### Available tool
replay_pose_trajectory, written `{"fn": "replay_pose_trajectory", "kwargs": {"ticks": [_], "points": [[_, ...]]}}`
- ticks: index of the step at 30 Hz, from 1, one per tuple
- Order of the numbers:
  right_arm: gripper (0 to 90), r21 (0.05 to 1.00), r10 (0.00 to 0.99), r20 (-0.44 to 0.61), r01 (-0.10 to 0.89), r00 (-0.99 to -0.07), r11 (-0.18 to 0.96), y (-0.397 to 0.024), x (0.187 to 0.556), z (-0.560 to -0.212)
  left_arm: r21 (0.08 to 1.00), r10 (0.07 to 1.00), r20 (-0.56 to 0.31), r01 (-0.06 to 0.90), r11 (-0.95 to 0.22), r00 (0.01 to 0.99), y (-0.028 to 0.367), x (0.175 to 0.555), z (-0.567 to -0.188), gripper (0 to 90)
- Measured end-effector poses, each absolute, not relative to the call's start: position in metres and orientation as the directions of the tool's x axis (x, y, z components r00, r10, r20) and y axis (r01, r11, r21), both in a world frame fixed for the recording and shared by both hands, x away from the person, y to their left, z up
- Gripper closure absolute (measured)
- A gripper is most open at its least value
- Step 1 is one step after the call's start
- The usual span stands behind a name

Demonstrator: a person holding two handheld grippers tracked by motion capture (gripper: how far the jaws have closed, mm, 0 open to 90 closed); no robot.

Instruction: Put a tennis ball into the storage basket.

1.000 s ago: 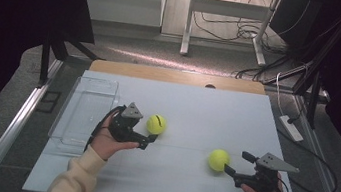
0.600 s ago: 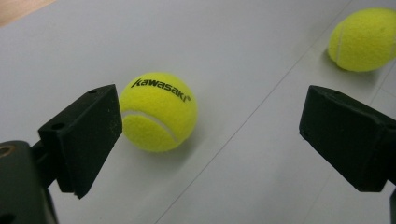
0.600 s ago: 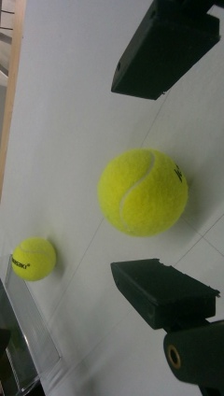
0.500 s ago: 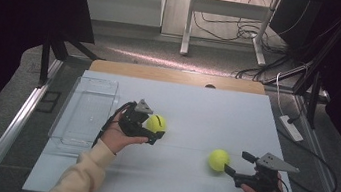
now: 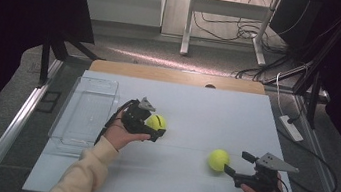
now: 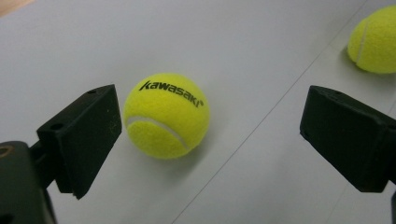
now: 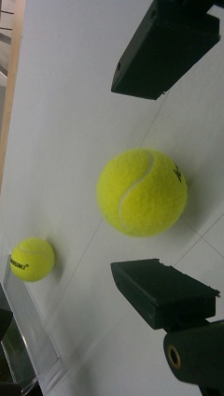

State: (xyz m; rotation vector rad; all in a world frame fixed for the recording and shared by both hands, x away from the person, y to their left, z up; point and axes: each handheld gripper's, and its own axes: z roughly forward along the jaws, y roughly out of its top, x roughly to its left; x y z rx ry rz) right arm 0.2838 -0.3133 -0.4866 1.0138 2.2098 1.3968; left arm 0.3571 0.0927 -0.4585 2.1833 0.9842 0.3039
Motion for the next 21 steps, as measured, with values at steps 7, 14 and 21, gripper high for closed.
{"fn": "replay_pose_trajectory", "kwargs": {"ticks": [7, 14, 21], "points": [[12.0, 0.881, 0.721, 0.088, 0.391, -0.688, 0.266, -0.314, 0.284, -0.487, 0.667, 0.743, -0.076, 0.588, -0.458, 0.665, 0.09, 0.369, -0.464, 6.1], [11.9, 0.882, 0.721, 0.088, 0.39, -0.688, 0.265, -0.314, 0.284, -0.487, 0.637, 0.757, -0.077, 0.616, -0.464, 0.649, 0.088, 0.38, -0.472, 5.8], [11.9, 0.881, 0.721, 0.09, 0.392, -0.687, 0.264, -0.314, 0.284, -0.487, 0.615, 0.767, -0.076, 0.635, -0.467, 0.637, 0.084, 0.386, -0.48, 5.0]]}}
